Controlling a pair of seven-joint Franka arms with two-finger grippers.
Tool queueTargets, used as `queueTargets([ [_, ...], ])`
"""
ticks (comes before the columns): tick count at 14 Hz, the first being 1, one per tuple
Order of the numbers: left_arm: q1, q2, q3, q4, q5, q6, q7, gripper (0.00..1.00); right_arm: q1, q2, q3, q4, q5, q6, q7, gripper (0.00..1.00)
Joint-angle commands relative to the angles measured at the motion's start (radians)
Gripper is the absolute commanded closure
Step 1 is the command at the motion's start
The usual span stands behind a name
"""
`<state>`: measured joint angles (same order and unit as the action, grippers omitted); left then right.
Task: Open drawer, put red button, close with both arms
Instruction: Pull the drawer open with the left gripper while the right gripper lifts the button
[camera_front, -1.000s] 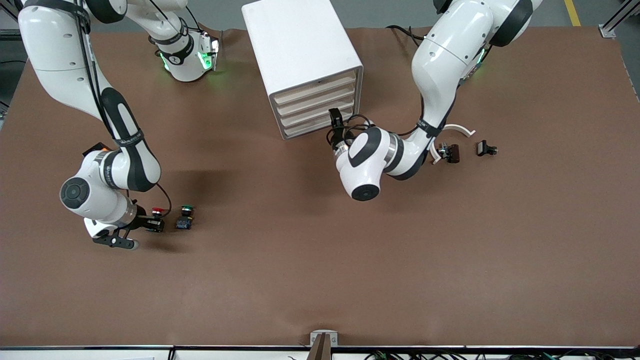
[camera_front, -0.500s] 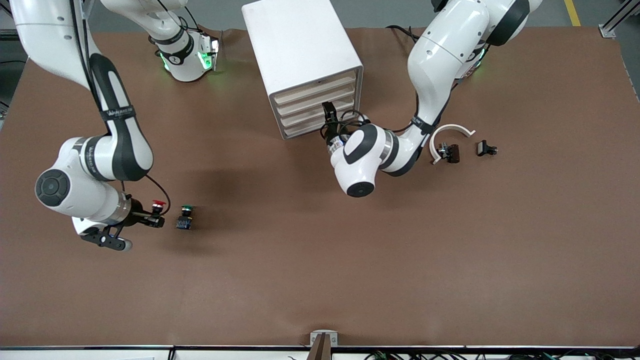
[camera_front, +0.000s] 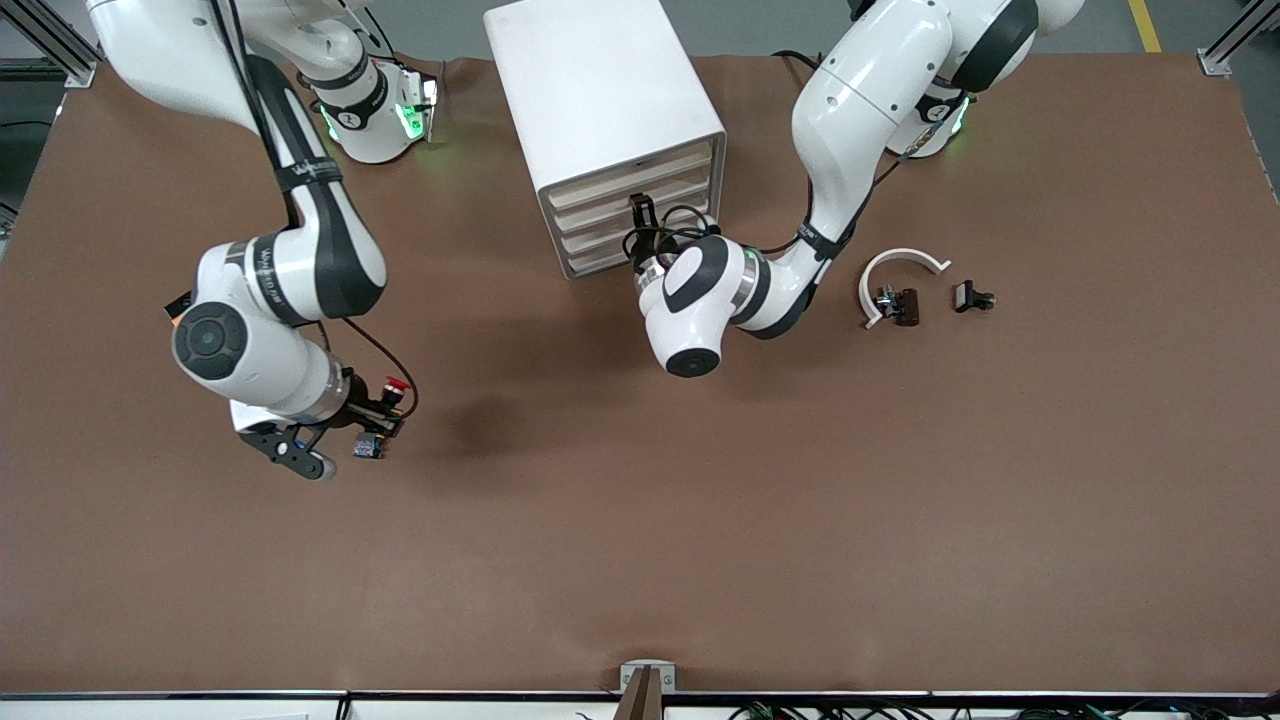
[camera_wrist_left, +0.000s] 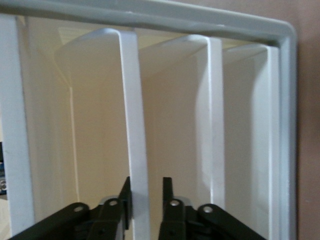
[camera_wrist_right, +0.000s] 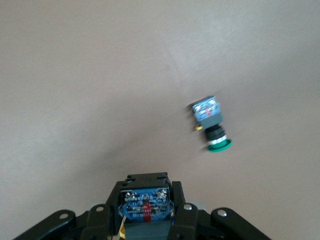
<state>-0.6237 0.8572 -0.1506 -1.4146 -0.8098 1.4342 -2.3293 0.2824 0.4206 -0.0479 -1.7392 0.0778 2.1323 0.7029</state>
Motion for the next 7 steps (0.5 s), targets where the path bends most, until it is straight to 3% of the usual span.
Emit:
queueTargets([
  [1, -0.007, 0.029, 0.014, 0.016, -0.002, 0.005, -0.013, 1.0, 0.027, -0.013, -0.009, 0.013, 0.014, -0.009, 0.062, 1.0],
  [7, 0.027, 0.022, 0.095, 0.054, -0.003, 0.009, -0.012, 1.0, 0.09, -0.011, -0.009, 0.038, 0.014, -0.009, 0.182, 1.0],
])
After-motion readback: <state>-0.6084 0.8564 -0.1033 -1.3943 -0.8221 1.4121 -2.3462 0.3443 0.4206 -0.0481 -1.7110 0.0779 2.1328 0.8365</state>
